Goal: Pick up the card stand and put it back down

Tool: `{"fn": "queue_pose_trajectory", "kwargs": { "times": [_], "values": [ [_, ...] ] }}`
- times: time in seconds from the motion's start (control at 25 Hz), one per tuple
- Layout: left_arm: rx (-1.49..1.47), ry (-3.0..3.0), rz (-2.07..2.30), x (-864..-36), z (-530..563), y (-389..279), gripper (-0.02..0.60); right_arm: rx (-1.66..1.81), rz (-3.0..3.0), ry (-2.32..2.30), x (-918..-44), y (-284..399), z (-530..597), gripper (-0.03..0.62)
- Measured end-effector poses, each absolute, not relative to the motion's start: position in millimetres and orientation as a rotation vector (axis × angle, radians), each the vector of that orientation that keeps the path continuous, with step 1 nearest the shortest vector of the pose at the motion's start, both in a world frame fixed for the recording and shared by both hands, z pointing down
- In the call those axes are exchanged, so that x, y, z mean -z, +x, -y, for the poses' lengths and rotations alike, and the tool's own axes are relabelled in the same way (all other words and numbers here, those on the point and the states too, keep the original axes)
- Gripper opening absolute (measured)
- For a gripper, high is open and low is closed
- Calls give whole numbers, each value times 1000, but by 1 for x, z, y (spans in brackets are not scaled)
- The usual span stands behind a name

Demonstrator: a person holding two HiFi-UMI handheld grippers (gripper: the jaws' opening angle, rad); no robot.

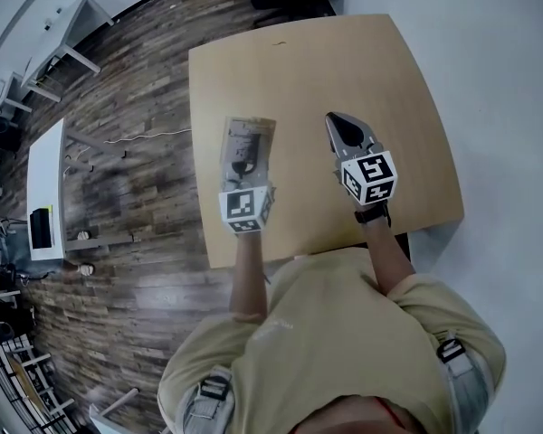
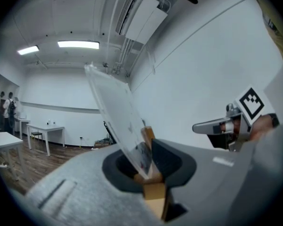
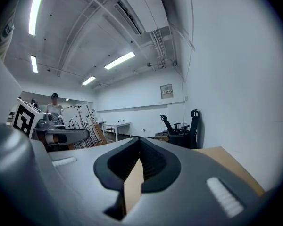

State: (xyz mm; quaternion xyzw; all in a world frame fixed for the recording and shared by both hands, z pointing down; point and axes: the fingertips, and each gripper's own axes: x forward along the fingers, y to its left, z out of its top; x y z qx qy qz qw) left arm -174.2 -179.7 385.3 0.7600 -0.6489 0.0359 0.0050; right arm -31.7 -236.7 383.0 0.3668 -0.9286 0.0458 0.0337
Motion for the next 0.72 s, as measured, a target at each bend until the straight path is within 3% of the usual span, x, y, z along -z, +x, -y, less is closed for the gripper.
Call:
{"fn": "queue_pose_trajectory", "kwargs": {
  "times": [0.72],
  "values": [
    [-301, 2469, 1659, -465, 236, -101, 57, -365, 2734, 1281, -444, 34, 282, 5]
  ]
}}
